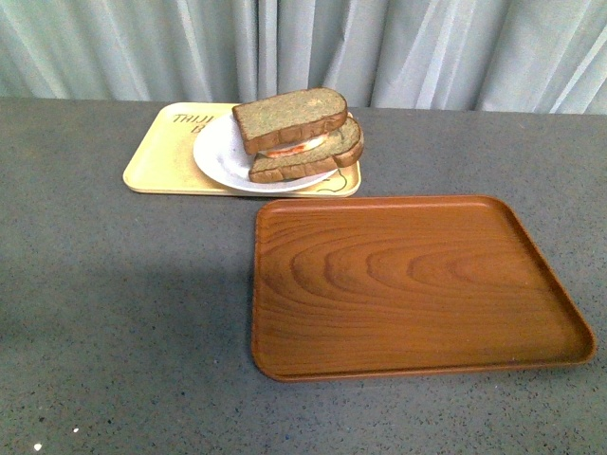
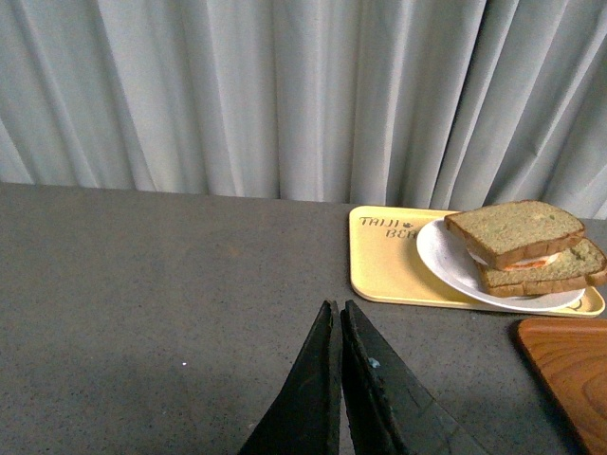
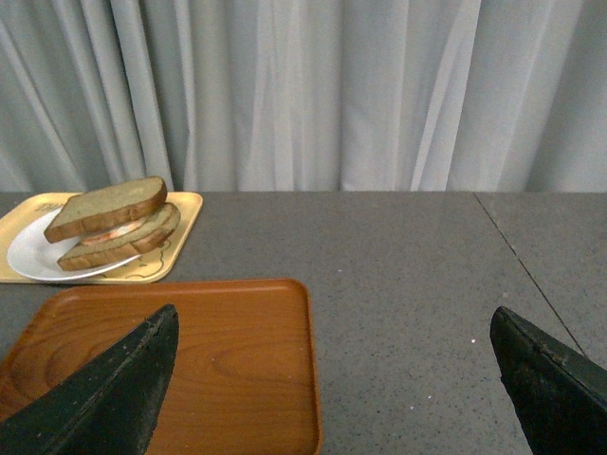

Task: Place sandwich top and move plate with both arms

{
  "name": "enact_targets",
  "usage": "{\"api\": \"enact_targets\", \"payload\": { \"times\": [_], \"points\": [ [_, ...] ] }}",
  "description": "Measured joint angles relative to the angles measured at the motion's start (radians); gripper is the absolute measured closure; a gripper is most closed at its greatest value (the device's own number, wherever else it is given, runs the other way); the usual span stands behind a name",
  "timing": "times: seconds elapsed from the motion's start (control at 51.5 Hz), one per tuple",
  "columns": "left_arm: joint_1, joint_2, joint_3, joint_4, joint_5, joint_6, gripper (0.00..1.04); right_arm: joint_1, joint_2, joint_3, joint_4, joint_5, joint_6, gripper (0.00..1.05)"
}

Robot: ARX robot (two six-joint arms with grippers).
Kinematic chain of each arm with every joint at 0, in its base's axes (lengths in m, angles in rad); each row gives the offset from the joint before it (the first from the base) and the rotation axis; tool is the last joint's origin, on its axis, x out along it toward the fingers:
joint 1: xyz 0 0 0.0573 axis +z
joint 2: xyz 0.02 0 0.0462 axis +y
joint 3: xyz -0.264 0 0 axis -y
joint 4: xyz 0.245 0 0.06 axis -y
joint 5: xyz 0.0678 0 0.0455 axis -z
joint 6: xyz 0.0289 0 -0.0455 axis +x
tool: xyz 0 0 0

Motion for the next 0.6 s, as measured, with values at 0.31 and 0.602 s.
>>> {"api": "enact_targets", "payload": {
  "times": [0.31,0.602],
  "points": [
    [0.0,-0.089,0.0,-0.089,0.0,0.0,1.03,0.0,0.0,0.0,0.0,0.0,0.0,0.09],
    [0.0,-0.26,0.0,-0.278,0.0,0.001,1.03,0.0,0.0,0.0,0.0,0.0,0.0,0.09]
  ]
}}
